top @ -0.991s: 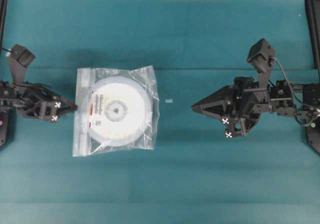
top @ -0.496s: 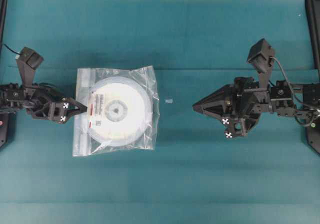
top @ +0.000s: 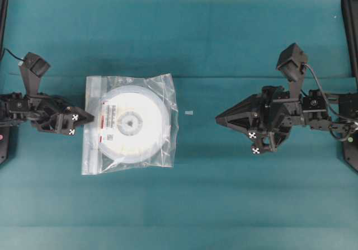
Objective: Take out the reel from the clear zip bag.
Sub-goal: 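Reach the right gripper into the bag opening toward the white reel, then close the right gripper on the reel's rim inside the bag, then pull the reel rightward out of the bag while left gripper holds bag, then release the reel and bag, opening both grippers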
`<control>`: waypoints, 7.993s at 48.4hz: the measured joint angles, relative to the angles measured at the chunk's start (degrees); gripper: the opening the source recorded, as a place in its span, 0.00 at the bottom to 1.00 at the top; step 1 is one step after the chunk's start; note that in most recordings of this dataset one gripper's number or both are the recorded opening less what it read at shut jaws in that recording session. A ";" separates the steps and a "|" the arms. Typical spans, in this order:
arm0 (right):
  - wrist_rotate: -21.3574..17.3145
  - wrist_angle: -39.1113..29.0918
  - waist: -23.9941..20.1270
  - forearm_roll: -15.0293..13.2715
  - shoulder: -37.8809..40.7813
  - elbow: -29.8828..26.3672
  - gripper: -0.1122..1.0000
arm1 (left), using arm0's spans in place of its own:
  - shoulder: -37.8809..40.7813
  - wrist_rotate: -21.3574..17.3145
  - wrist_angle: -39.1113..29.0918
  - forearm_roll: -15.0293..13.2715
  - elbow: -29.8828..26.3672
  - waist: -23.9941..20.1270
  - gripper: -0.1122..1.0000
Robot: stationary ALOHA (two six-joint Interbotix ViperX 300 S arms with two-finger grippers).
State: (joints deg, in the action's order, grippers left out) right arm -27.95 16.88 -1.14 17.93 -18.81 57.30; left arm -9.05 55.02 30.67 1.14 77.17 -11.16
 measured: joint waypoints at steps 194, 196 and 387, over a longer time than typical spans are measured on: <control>-0.09 -4.57 3.34 24.17 35.60 -21.01 0.20 | 0.18 -1.23 -4.22 0.00 -1.23 -0.18 0.09; -0.09 -4.57 3.34 24.17 34.89 -19.95 0.18 | 0.09 -1.32 -4.22 0.00 -1.23 -0.09 0.09; -0.09 -5.89 3.60 27.42 -0.44 13.54 0.91 | -2.46 -7.82 -10.99 0.00 -3.60 -0.09 0.28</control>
State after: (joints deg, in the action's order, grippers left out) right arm -28.04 10.99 2.46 45.35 -19.25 70.84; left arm -11.51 47.20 19.69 1.14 73.56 -11.25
